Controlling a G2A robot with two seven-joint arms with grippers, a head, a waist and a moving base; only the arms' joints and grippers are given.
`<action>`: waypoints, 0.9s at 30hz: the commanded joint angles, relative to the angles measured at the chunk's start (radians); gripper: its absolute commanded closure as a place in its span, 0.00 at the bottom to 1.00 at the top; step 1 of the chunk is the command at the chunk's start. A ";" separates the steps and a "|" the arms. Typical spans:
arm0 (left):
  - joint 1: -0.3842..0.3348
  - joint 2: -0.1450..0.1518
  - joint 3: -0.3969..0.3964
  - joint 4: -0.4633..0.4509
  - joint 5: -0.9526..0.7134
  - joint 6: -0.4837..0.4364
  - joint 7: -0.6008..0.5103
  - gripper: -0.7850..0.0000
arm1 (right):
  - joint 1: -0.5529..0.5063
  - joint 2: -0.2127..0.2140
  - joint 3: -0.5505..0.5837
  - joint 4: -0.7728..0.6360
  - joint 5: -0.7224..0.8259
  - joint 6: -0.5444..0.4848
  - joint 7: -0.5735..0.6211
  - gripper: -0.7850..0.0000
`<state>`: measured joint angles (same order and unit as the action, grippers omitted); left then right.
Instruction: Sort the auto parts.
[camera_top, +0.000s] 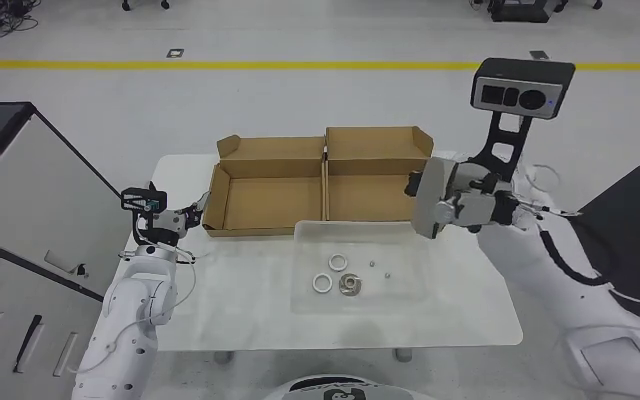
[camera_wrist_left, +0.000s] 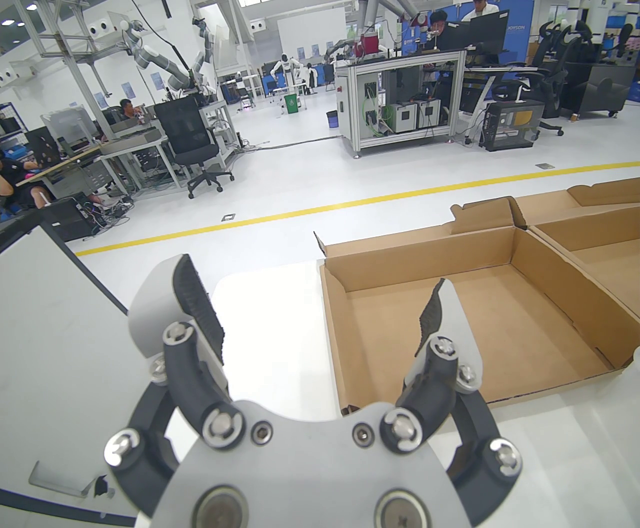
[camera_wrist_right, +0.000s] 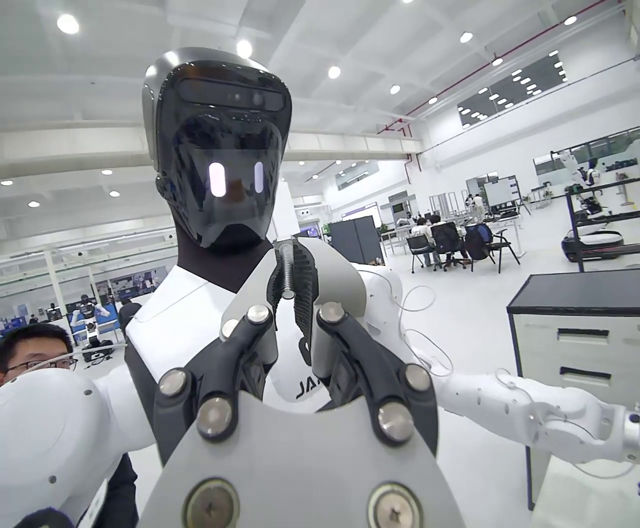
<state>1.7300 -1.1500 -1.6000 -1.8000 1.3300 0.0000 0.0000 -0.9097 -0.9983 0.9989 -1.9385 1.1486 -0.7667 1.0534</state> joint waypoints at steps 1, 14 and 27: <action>0.000 0.000 0.000 0.000 0.000 0.000 0.000 0.00 | -0.010 -0.005 0.010 -0.011 0.028 0.004 0.004 1.00; 0.000 0.000 0.000 0.000 0.000 0.000 0.000 0.00 | -0.082 -0.063 0.085 -0.064 0.197 0.061 0.061 1.00; 0.000 0.000 0.000 0.000 0.000 0.000 0.000 0.00 | -0.106 -0.110 0.154 -0.009 0.017 0.115 0.115 1.00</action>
<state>1.7300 -1.1500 -1.6000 -1.8000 1.3300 0.0000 0.0000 -1.0148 -1.1068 1.1490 -1.9530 1.1901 -0.6547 1.1654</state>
